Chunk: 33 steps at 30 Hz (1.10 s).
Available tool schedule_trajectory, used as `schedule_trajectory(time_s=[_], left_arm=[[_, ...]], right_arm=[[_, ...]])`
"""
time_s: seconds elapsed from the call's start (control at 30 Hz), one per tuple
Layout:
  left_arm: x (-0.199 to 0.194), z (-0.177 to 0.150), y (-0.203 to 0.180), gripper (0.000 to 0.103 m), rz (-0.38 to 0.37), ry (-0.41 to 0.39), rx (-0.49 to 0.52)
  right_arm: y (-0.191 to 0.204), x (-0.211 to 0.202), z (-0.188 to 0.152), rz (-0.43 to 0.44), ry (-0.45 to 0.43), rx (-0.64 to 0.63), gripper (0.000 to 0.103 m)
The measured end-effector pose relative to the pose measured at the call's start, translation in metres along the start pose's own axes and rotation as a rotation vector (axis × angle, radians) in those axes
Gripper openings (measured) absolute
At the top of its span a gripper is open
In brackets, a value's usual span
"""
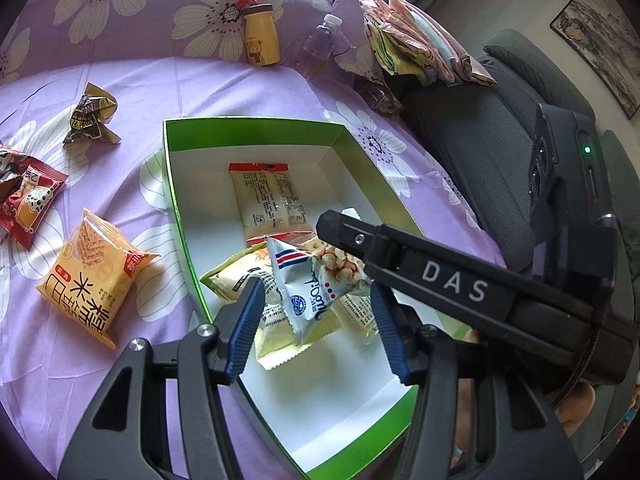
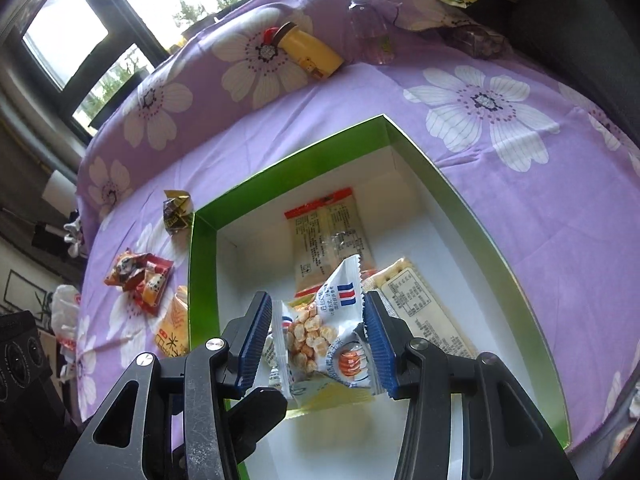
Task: Organize snacks
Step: 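Lower the peanut bag into the box and open the right gripper, then move the left gripper toward the orange rice cracker bag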
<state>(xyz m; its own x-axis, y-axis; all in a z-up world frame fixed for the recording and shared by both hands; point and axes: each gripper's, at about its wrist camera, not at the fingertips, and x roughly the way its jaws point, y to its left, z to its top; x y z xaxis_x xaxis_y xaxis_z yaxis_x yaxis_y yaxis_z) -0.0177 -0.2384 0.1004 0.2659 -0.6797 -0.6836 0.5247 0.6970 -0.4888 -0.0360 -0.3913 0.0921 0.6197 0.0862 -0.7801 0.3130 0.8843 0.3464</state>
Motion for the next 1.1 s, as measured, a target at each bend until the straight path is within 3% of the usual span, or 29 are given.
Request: schedule_trajectory(time_s=[0.23, 0.47, 0.67, 1.1], left_arm=[[-0.035, -0.004, 0.015, 0.058, 0.000, -0.050, -0.017], [-0.064, -0.005, 0.059, 0.065, 0.127, -0.115, -0.101], [-0.077, -0.007, 0.104, 0.085, 0.236, -0.167, -0.255], [-0.052, -0.013, 0.134, 0.087, 0.340, -0.086, -0.316]], right_arm=[[0.006, -0.017, 0.000, -0.043, -0.061, -0.020, 0.055], [0.018, -0.029, -0.001, -0.058, -0.116, -0.047, 0.070], [0.029, -0.038, -0.004, -0.053, -0.154, -0.077, 0.079], [0.025, -0.041, -0.004, -0.042, -0.150, -0.061, 0.083]])
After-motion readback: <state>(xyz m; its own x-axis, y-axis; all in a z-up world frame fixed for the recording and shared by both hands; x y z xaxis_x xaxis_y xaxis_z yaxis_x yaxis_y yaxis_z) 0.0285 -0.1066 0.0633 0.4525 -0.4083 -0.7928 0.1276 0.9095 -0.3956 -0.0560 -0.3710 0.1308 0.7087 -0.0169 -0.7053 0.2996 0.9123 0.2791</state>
